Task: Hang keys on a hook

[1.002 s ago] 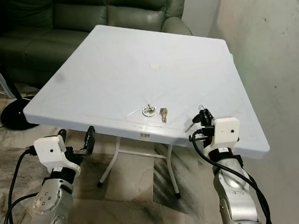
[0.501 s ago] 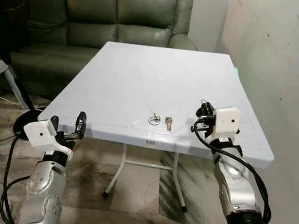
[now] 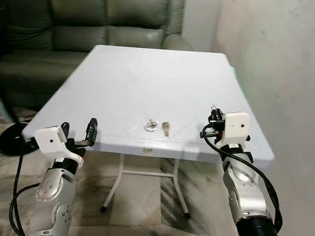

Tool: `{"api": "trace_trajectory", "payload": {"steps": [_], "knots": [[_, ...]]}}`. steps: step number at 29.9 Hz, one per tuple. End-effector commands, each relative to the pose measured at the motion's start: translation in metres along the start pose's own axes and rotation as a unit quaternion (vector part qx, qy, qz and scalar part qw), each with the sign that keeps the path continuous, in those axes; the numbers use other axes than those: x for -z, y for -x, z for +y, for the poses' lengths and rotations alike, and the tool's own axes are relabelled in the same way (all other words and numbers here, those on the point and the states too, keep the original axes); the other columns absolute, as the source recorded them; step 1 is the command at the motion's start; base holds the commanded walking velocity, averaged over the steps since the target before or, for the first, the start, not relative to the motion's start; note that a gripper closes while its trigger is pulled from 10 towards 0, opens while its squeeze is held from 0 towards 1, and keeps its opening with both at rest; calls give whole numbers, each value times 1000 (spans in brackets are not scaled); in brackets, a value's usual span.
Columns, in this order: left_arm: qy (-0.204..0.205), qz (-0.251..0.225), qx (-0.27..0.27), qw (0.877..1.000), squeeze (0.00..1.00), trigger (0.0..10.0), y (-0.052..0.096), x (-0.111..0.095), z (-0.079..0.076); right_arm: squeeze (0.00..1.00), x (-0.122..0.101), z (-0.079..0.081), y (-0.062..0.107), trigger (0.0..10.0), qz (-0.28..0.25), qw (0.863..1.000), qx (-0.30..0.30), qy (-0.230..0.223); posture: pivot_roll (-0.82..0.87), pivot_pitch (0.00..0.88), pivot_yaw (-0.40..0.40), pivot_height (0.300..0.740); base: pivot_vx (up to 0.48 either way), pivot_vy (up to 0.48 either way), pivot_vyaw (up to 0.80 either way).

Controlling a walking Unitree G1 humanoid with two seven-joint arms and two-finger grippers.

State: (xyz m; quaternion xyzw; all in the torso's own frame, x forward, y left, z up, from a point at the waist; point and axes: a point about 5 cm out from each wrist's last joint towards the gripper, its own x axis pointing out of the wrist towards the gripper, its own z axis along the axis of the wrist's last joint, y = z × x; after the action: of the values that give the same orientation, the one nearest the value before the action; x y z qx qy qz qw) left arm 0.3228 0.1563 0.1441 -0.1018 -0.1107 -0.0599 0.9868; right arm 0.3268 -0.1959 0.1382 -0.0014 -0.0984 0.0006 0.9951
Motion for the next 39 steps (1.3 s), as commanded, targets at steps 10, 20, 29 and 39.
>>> {"api": "trace_trajectory", "payload": {"steps": [10,20,29,39], "knots": [[4,2,9,1000,0,10000,-7,3,-7,0,-4,1,-3,10000,-14,1000,0,1,63,0,-99,740,0,-141,-771],[5,2,-14,1000,0,10000,-11,3,-6,0,-6,-4,-1,10000,-15,1000,5,10,53,0,-108,740,0,0,-769],[10,3,-21,1000,0,10000,-10,4,-6,0,-7,-5,-2,10000,-14,1000,7,13,50,0,-112,740,0,0,-771],[3,-2,-27,1000,0,10000,-10,2,-4,0,-9,-6,-3,10000,-16,1000,7,15,50,0,-116,740,0,0,-770]]}}
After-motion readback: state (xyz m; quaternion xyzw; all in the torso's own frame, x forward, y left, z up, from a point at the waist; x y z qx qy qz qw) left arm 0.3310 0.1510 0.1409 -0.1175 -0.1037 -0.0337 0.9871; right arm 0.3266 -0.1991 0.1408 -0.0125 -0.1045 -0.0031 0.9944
